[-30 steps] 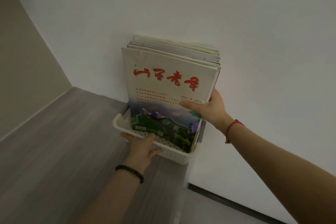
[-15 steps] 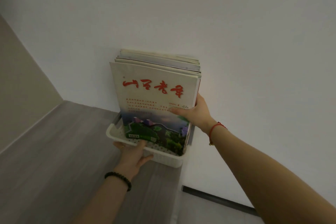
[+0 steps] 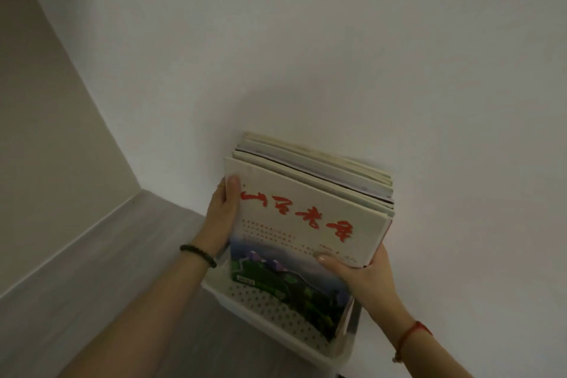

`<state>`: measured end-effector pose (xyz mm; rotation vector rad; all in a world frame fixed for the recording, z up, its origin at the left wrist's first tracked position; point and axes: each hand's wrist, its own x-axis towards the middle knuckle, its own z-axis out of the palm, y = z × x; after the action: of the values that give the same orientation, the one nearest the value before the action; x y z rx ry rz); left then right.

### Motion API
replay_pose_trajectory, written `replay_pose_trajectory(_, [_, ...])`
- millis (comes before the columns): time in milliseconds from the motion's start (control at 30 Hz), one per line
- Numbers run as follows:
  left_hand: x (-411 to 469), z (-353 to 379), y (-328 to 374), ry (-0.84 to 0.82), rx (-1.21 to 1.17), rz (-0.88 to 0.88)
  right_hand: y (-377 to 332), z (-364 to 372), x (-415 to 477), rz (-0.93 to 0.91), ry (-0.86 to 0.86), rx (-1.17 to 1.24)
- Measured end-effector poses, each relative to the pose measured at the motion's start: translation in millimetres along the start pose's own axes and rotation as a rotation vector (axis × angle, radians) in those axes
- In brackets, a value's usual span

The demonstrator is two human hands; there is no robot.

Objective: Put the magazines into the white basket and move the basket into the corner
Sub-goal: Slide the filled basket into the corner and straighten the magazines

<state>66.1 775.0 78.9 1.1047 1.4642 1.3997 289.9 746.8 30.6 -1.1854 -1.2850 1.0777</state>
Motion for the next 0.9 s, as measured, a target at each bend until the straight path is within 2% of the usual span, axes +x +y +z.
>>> replay_pose_trajectory(100, [6, 4, -10, -0.021, -0.091, -0.113, 1, 0, 0, -0.004, 0.047, -0.003])
replay_pose_trajectory(200, [7, 5, -8, -0.038, -0.092, -0.155, -2, 1, -2, -0.002, 0.077, -0.022])
replay_pose_trajectory(500, [2, 3, 3, 0.163, -0.138, 0.027, -23, -3, -2, -0.11, 0.004, -0.07])
replay_pose_trajectory(633, [-6, 6, -4, 0.125, -0.127, 0.003, -16, -4, -9, -0.07, 0.012, -0.124])
replay_pose_trajectory(800, [-4, 4, 0, 0.052, -0.05, -0.049, -20, -8, -9, -0.048, -0.075, -0.189])
replay_pose_trajectory(900, [-8, 4, 2, 0.035, -0.01, -0.066, -21, -7, -21, -0.023, -0.05, -0.208])
